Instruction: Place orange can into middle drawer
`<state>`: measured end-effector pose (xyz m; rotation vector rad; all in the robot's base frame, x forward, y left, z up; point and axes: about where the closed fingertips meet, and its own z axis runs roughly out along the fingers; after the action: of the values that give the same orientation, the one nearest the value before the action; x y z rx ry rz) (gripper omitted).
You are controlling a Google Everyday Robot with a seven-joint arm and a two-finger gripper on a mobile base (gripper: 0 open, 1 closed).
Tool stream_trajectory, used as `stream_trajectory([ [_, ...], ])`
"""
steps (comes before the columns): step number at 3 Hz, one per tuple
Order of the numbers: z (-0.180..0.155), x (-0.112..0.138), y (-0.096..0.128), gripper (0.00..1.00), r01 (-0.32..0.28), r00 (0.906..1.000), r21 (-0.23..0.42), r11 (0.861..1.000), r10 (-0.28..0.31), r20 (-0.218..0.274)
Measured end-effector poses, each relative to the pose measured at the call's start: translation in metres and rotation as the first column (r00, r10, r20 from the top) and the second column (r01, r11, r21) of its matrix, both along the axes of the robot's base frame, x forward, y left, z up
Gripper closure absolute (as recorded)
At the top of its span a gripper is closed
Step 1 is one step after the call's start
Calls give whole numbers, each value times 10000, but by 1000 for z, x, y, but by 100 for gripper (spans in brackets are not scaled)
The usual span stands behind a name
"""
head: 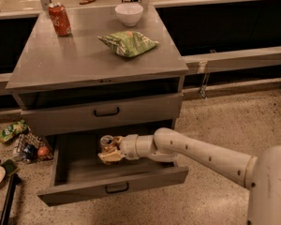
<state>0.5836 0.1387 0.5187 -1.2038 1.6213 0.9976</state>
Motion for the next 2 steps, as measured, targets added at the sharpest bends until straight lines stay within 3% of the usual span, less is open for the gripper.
stream_trajectory([
  [1, -24, 11, 13, 100, -962, 9951, -167, 9952, 965, 197],
  [2, -57, 17, 32, 97, -1546, 9872, -460, 9869, 1562, 325],
])
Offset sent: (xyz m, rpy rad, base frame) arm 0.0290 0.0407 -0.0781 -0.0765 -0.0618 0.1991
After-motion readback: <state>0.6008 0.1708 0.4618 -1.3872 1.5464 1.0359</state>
